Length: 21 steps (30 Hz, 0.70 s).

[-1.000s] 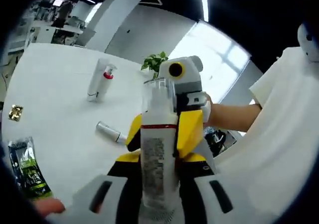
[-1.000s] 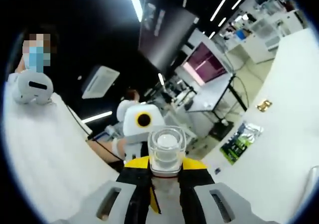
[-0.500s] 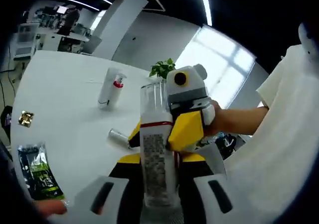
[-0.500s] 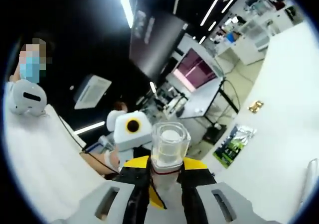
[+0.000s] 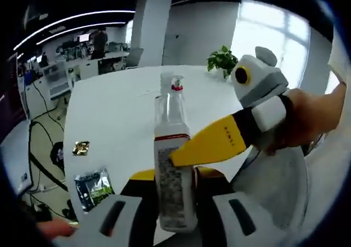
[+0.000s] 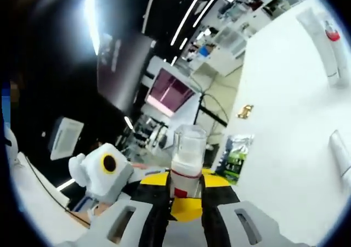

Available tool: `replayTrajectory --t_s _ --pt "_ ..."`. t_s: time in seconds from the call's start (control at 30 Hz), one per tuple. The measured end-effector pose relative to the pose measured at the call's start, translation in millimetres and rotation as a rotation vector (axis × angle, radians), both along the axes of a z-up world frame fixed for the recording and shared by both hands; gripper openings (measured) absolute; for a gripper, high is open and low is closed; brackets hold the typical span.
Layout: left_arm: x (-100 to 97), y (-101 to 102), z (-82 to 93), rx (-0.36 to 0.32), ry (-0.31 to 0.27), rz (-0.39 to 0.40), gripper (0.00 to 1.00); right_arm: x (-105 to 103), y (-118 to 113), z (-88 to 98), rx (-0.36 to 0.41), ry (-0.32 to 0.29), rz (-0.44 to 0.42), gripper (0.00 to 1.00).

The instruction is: Arrange the skincare products in the storage area until every visible bottle or jar stands upright without overlapping.

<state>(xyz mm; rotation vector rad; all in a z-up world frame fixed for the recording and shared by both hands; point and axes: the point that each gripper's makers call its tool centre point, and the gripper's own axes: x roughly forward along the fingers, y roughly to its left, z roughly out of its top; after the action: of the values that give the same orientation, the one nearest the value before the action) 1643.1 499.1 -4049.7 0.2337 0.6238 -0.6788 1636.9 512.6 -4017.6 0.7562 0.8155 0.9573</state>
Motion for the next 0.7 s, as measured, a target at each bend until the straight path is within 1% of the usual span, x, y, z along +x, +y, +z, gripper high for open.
replayTrajectory --t_s 0.1,0.2,0.3,0.37,0.4,0.5,0.6,0.7 --pt "0.3 -0.4 0.3 0.074 -0.041 -0.017 0.2 -0.2 -0.1 -2.9 0.022 0.049 -0.019 0.21" --pt "-1.7 -2.7 0.0 0.094 -0.056 -0.029 0.2 -0.4 -1.9 -4.8 0.041 0.083 -0.036 0.2" --pt "-4.1 -3.2 0.3 0.103 -0.072 -0.043 0.2 -3.3 -3.4 -4.1 0.054 0.088 -0.032 0.19" --pt "-4.9 -3.7 0.8 0.099 -0.083 -0.045 0.2 -4.7 -5.4 -4.5 0.035 0.054 -0.028 0.15" --pt "-5.3 -3.9 1.0 0.098 -0.088 -0.045 0.2 -5.4 -6.4 -4.7 0.025 0.037 -0.026 0.15" --pt "-5.1 -4.3 2.4 0.088 -0.106 -0.043 0.21 -5.5 -6.8 -3.2 0.03 0.023 -0.018 0.14" --pt "-5.7 -3.3 1.6 0.08 -0.116 -0.04 0.2 -7.3 -5.5 -1.5 0.006 -0.018 0.009 0.14" --pt "-7.5 -1.6 -0.8 0.07 -0.106 -0.04 0.2 -7.1 -5.4 -0.6 -0.028 -0.066 0.037 0.14"
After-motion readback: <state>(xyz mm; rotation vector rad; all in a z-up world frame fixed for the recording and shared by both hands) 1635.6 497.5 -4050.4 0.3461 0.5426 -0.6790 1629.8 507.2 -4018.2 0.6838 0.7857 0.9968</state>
